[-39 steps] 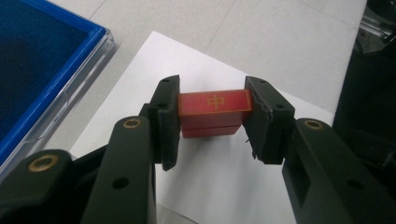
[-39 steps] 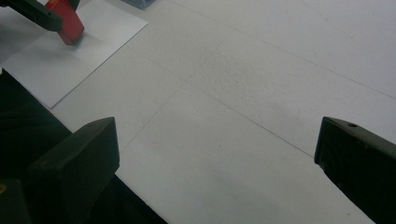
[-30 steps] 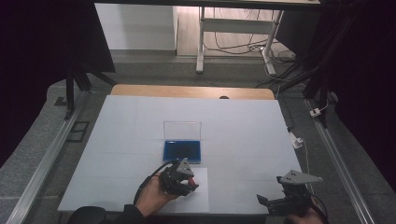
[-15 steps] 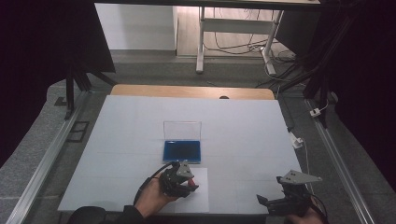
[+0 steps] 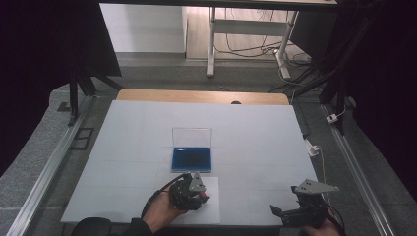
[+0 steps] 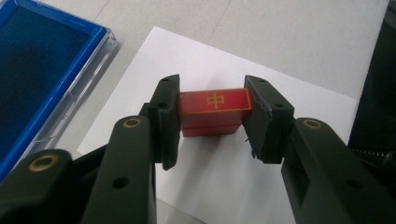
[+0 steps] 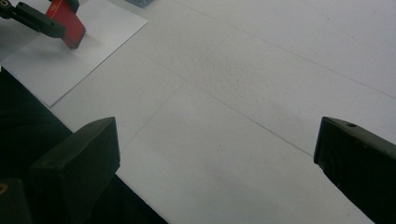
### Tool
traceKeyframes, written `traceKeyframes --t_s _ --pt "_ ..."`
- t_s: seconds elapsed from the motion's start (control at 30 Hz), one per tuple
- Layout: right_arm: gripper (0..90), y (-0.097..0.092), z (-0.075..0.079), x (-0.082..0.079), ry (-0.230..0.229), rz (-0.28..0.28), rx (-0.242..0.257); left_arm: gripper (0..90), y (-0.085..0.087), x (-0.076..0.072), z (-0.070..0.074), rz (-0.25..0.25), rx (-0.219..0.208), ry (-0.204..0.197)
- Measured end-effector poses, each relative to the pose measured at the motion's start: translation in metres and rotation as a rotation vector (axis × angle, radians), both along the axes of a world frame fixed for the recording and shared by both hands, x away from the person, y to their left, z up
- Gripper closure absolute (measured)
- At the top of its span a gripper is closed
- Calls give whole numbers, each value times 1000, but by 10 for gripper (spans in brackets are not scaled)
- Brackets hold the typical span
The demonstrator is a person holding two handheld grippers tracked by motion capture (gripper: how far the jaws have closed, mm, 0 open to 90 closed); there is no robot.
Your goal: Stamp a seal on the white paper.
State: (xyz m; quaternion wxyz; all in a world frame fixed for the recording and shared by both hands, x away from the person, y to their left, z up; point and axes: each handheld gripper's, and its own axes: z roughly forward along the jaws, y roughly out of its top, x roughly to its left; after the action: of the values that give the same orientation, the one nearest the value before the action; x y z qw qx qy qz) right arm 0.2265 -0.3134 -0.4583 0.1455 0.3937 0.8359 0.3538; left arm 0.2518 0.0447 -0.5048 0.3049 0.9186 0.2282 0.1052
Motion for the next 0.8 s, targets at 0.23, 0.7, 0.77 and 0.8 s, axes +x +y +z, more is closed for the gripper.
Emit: traceKeyframes --t_s 0.23,0.7,0.77,0.8 --pt "7 0 0 0 0 0 -2 587 7 6 -3 14 -57 58" --pt "7 0 0 0 1 1 -3 587 10 9 -4 8 -85 79" --pt "7 0 0 0 1 2 -3 587 10 9 -4 7 -82 76" --pt "8 0 0 0 1 2 -3 588 10 9 -5 8 -81 73"
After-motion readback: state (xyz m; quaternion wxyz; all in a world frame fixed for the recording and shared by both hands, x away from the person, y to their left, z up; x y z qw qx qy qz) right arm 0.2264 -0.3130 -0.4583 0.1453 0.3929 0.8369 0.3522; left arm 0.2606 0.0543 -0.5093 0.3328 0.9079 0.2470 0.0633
